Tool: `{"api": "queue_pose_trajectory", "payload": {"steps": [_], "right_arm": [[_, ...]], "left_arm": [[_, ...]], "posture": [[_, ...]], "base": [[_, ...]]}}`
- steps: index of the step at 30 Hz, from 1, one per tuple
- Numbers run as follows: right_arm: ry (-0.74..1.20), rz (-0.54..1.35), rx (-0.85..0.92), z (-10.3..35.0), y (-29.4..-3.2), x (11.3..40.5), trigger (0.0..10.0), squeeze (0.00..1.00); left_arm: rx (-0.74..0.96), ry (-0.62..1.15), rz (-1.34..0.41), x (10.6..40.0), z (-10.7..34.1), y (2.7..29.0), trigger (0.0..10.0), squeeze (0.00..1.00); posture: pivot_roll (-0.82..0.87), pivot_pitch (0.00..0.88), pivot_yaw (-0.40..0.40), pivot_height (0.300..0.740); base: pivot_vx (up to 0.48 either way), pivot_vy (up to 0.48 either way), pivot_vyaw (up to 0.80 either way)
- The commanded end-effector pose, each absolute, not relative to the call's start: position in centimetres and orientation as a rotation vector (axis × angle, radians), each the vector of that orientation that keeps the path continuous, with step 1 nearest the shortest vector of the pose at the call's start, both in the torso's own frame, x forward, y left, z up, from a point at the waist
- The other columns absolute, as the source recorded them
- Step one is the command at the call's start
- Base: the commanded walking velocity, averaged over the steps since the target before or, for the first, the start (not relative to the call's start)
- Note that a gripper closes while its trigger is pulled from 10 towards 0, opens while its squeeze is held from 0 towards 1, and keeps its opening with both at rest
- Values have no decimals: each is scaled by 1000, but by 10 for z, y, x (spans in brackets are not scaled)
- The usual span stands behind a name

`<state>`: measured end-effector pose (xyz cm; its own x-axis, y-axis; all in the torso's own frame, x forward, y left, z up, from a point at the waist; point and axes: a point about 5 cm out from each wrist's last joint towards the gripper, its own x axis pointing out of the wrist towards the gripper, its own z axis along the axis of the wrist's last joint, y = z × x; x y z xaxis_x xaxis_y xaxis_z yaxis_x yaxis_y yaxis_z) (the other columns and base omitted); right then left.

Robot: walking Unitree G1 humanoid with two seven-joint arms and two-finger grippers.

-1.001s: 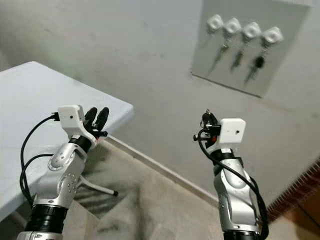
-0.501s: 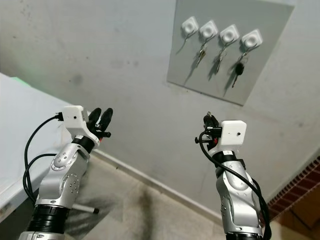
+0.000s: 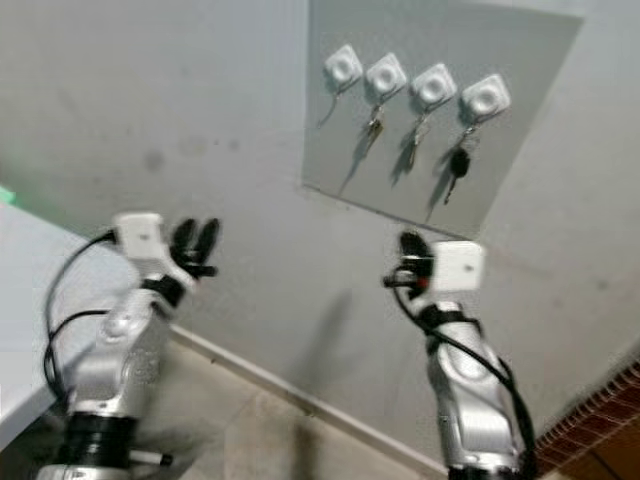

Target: Hang keys on a hook

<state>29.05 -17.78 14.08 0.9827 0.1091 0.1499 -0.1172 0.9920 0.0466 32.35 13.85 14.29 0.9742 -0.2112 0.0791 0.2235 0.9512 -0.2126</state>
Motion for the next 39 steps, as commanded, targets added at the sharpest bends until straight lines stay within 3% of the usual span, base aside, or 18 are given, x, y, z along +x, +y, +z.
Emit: {"api": "queue_pose_trajectory", "payload": {"steps": [1, 17, 25, 39], "right_arm": [[-177, 143, 59, 149, -169, 293, 10000, 0], [-150, 228, 47, 147, -162, 293, 10000, 0], [-124, 403, 31, 153, -147, 297, 10000, 0], [-130, 532, 7, 164, -134, 304, 10000, 0]], "left_arm": [[-209, -71, -188, 324, 148, 149, 10000, 0], [-260, -72, -140, 329, 156, 150, 10000, 0], [-190, -113, -227, 336, 175, 135, 10000, 0], [-184, -141, -312, 331, 185, 120, 10000, 0]], "posture": [[138, 0, -48, 736], [136, 0, -53, 736], [132, 0, -57, 736], [139, 0, -70, 736]], "base": [[480, 0, 0], [93, 0, 0], [0, 0, 0], [0, 0, 0]]}}
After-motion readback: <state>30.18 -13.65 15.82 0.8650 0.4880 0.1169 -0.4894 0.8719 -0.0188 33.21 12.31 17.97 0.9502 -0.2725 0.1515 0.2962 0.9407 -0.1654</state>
